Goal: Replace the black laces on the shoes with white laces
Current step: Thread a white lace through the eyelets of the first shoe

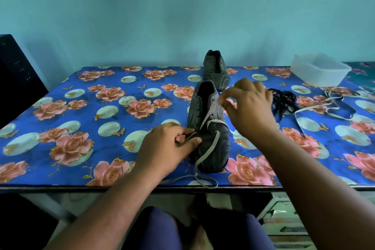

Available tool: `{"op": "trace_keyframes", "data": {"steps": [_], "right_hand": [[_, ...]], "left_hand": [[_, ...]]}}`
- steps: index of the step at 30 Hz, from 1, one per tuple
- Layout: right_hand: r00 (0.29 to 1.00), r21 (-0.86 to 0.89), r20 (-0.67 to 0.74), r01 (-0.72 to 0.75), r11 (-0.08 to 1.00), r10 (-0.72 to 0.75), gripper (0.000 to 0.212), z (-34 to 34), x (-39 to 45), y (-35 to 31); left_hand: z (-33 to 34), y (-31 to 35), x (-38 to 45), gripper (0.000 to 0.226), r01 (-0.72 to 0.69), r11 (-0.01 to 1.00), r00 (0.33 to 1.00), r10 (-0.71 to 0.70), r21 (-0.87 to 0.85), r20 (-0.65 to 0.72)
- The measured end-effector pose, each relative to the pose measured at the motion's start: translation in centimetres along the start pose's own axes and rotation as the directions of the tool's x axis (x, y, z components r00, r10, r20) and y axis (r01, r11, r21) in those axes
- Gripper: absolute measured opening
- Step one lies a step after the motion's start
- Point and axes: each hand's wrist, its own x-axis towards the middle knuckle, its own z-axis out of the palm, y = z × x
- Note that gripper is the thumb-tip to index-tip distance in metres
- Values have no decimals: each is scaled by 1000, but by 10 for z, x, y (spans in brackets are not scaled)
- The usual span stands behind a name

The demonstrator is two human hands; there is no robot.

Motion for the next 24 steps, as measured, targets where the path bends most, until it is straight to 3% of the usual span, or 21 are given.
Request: {"op": "trace_keyframes", "data": {"steps": [2,4,6,8,10,13,15,20,22,24], "right_hand": [[964,57,-46,-259,964,261,16,4,10,30],[875,68,-20,-482,874,484,24,7,16,57],[831,11,68,-555,832,553,28,13,16,69],[892,32,156,-434,900,425,32,19,12,63],[968,179,196,-190,965,155,38,18,5,45],[941,183,250,185,965,-228,40,14,-8,21],[910,111,222,334,936,-351,29,14,-11,17],[909,160,195,342,926,-369,3,13,-3,19],[953,173,140,243,954,-268,3,13,9,27],[999,129,26,28,991,-31,8,10,26,42]], "left_hand": [[1,2,-2,52,27,1000,999,-26,-14,18],[2,3,-4,50,81,995,996,-79,-51,36],[3,5,-4,46,96,995,995,-94,-39,41],[4,6,-5,48,90,996,995,-89,-19,45],[6,9,-6,62,81,996,994,-79,-34,74],[11,11,-9,77,68,995,995,-62,-79,78],[13,10,-10,79,69,993,996,-63,-91,60],[9,14,-8,86,77,997,995,-75,-21,71],[7,18,-7,86,71,997,994,-71,0,80],[5,19,-7,84,71,997,994,-72,17,81]]}}
